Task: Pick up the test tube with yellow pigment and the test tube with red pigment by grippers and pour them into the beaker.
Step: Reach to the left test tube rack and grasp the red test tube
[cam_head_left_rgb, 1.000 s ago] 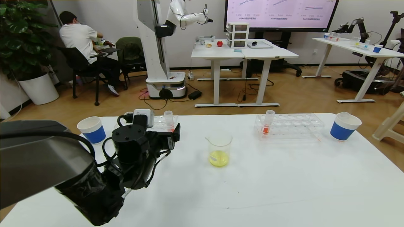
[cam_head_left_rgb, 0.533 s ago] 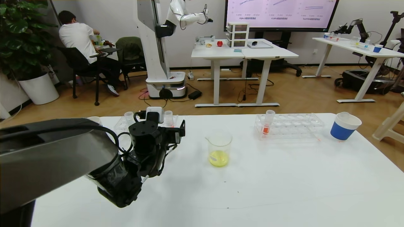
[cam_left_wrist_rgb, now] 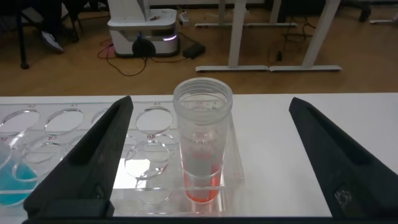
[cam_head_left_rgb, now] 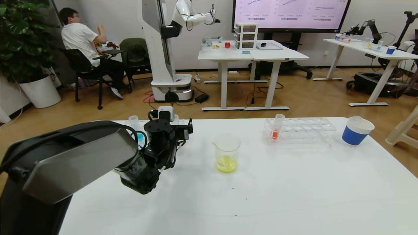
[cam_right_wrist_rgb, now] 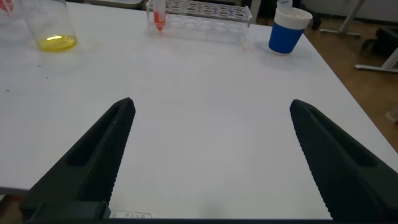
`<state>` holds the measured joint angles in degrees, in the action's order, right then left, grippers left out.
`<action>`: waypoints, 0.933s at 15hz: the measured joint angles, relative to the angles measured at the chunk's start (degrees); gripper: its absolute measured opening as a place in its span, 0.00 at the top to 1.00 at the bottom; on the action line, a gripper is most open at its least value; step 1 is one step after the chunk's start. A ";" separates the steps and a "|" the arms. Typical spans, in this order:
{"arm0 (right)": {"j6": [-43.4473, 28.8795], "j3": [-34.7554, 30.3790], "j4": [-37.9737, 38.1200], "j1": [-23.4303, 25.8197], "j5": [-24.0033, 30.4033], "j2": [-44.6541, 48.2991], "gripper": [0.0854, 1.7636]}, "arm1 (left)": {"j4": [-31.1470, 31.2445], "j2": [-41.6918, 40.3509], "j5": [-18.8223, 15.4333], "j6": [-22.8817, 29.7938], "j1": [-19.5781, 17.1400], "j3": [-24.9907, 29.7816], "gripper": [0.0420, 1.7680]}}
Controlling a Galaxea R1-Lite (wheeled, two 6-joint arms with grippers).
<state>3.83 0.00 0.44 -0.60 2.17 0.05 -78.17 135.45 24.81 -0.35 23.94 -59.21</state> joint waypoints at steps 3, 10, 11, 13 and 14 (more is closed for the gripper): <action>0.00 0.00 0.00 -0.02 0.00 0.00 0.02 | -1.88 1.05 -0.17 0.20 -0.33 -1.04 0.01; 0.00 0.00 -0.02 -0.02 0.00 0.00 0.02 | -3.19 2.10 -1.17 0.24 -0.73 -1.43 0.01; 0.00 0.00 0.00 -0.02 0.00 0.00 0.02 | -3.21 2.19 -1.16 0.20 -0.73 -1.43 0.02; -0.02 0.00 0.00 0.00 0.00 0.00 0.02 | -3.19 2.26 -1.17 0.20 -0.74 -1.76 0.26; 0.00 0.00 0.00 0.00 0.00 0.00 0.02 | -3.21 2.29 -1.16 0.24 -0.74 -1.97 0.51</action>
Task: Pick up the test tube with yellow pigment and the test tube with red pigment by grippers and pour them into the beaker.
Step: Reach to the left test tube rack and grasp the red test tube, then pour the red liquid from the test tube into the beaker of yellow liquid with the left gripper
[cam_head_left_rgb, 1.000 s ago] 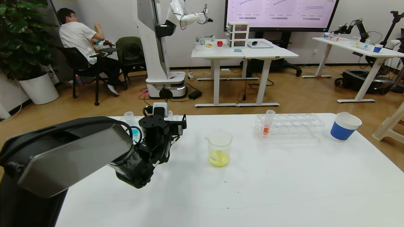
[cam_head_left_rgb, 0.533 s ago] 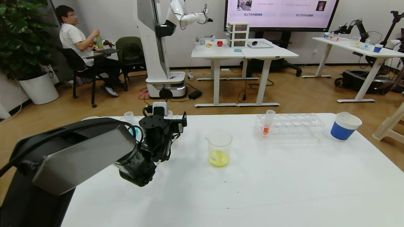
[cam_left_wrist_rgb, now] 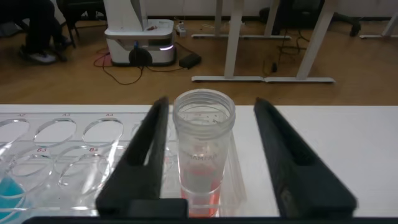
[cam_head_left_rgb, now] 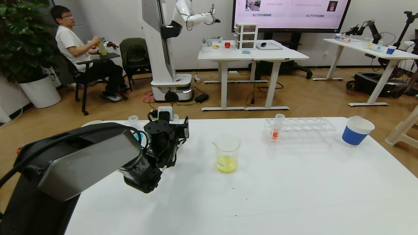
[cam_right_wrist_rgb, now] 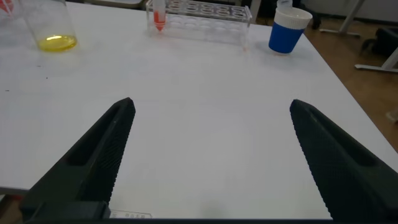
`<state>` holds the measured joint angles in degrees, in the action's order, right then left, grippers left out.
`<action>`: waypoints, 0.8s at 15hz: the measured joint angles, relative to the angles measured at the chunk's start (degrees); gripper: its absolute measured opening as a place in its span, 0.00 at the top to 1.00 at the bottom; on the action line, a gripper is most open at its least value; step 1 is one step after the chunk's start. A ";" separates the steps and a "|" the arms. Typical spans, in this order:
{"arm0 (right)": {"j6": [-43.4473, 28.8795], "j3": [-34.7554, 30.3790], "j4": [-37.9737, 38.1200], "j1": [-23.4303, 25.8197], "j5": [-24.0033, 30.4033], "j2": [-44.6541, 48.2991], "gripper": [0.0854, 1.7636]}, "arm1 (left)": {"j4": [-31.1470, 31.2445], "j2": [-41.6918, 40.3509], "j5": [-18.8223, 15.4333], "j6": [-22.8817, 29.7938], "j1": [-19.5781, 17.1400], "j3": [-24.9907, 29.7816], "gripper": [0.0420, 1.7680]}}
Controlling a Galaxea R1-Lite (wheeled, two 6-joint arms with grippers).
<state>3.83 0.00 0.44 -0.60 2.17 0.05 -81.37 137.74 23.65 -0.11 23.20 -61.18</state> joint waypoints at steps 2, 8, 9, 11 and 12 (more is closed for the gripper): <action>0.00 0.00 -0.02 -0.02 0.00 0.00 0.02 | 0.06 0.02 0.07 -0.02 -0.02 -0.37 0.83; 0.00 0.00 0.00 -0.02 -0.02 0.00 0.02 | 0.26 -0.52 0.00 -0.30 0.04 -0.59 0.73; 0.00 0.00 0.00 0.00 0.00 0.00 0.02 | 0.59 -1.00 -0.20 -0.49 0.06 -0.69 0.73; 0.00 0.00 0.00 0.00 0.00 0.00 0.02 | 2.43 -2.73 -0.45 -1.54 0.06 -0.91 0.73; 0.00 0.00 0.00 -0.02 0.00 0.00 0.02 | 3.89 -3.86 -0.72 -1.89 0.06 -1.05 0.73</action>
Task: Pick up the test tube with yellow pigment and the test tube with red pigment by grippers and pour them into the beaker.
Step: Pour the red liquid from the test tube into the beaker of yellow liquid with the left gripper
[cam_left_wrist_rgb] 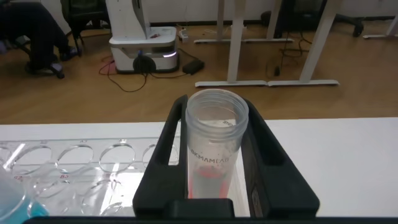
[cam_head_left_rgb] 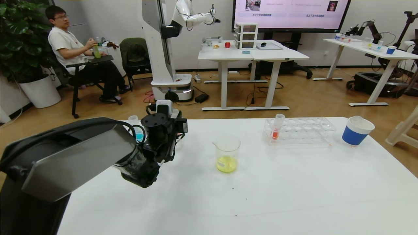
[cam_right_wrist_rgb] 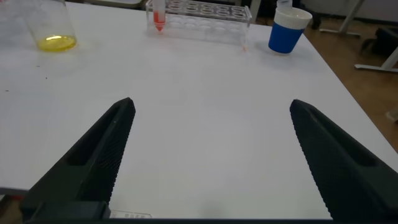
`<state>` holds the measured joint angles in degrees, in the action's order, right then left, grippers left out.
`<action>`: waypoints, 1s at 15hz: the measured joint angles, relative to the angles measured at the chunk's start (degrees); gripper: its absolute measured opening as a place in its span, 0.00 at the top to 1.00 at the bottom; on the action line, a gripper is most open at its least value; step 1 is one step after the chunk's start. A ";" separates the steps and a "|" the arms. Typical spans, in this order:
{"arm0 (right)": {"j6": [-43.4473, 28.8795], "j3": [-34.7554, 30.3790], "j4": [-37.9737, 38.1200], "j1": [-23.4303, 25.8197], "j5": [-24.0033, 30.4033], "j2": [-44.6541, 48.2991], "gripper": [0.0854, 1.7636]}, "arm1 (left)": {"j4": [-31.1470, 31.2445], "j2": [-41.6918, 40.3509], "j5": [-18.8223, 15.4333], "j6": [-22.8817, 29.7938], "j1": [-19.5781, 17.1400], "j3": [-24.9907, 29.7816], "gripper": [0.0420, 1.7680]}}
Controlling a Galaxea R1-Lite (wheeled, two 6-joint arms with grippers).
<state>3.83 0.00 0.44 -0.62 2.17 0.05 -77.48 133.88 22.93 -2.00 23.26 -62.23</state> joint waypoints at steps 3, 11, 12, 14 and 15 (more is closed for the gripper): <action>-0.02 0.00 0.00 0.00 0.00 0.00 0.02 | 5.85 -4.22 -0.94 -0.23 0.00 -1.07 0.73; 0.00 0.00 0.00 0.00 0.00 0.00 0.02 | 7.25 -8.85 -14.80 -0.37 0.39 -1.51 0.73; 0.00 0.00 0.00 0.00 0.00 0.00 0.02 | 6.95 -8.83 -19.82 -0.41 0.46 -1.51 0.73; 0.00 0.00 0.00 0.02 0.00 0.00 0.02 | 5.16 -8.74 -31.57 -1.58 0.63 -1.51 0.73; 0.00 0.00 0.00 0.00 0.00 0.00 0.02 | 4.41 -8.57 -36.73 -3.93 0.68 -1.41 0.73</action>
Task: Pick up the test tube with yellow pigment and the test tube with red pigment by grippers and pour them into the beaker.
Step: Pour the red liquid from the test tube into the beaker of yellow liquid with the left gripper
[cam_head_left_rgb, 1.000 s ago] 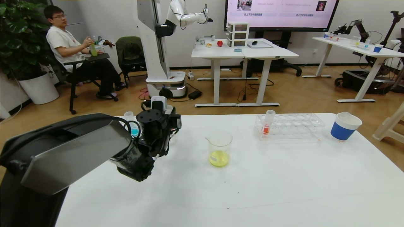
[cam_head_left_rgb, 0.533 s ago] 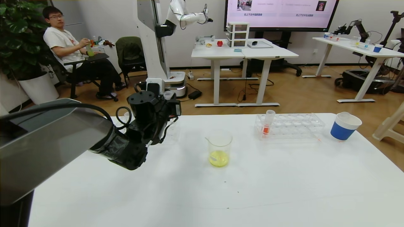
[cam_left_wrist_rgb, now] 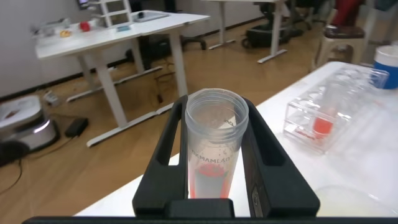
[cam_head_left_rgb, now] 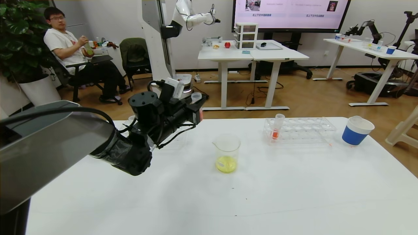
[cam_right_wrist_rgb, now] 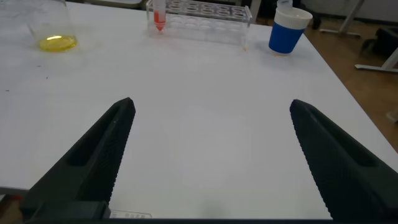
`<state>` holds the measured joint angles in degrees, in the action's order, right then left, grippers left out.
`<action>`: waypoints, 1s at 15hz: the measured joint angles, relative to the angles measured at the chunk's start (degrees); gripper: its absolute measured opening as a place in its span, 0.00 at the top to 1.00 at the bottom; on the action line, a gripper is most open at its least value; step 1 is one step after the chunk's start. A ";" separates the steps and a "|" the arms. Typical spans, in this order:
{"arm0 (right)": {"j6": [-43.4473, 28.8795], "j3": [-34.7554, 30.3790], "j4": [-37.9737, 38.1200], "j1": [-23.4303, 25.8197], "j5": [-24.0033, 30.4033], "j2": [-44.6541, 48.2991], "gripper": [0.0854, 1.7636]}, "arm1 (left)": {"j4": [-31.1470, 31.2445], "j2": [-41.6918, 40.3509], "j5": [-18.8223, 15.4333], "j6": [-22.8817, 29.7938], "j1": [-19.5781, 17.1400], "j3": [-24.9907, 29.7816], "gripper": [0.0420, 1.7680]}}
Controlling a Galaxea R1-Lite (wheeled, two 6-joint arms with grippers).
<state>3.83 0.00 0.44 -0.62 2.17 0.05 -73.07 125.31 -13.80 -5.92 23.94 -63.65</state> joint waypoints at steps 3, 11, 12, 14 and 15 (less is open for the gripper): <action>0.00 0.00 0.00 0.00 0.00 0.00 0.02 | -1.62 1.54 -11.31 -7.98 -0.16 -0.16 0.73; 0.00 0.00 0.00 0.00 0.00 0.00 0.02 | -0.18 5.56 -22.69 -36.44 0.00 -6.83 0.73; -0.02 0.00 0.00 0.00 0.00 0.00 0.02 | 1.13 5.68 -24.06 -40.19 0.01 -7.68 0.73; -0.02 0.00 -0.02 0.00 0.00 0.00 0.02 | 2.38 5.89 -26.10 -46.25 0.28 -9.01 0.73; -0.02 0.00 0.00 0.00 -0.02 0.00 0.02 | 2.73 5.92 -26.77 -48.48 0.48 -9.34 0.73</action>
<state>3.80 0.00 0.44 -0.62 2.15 0.05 -70.34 131.23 -40.57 -54.41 24.42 -72.99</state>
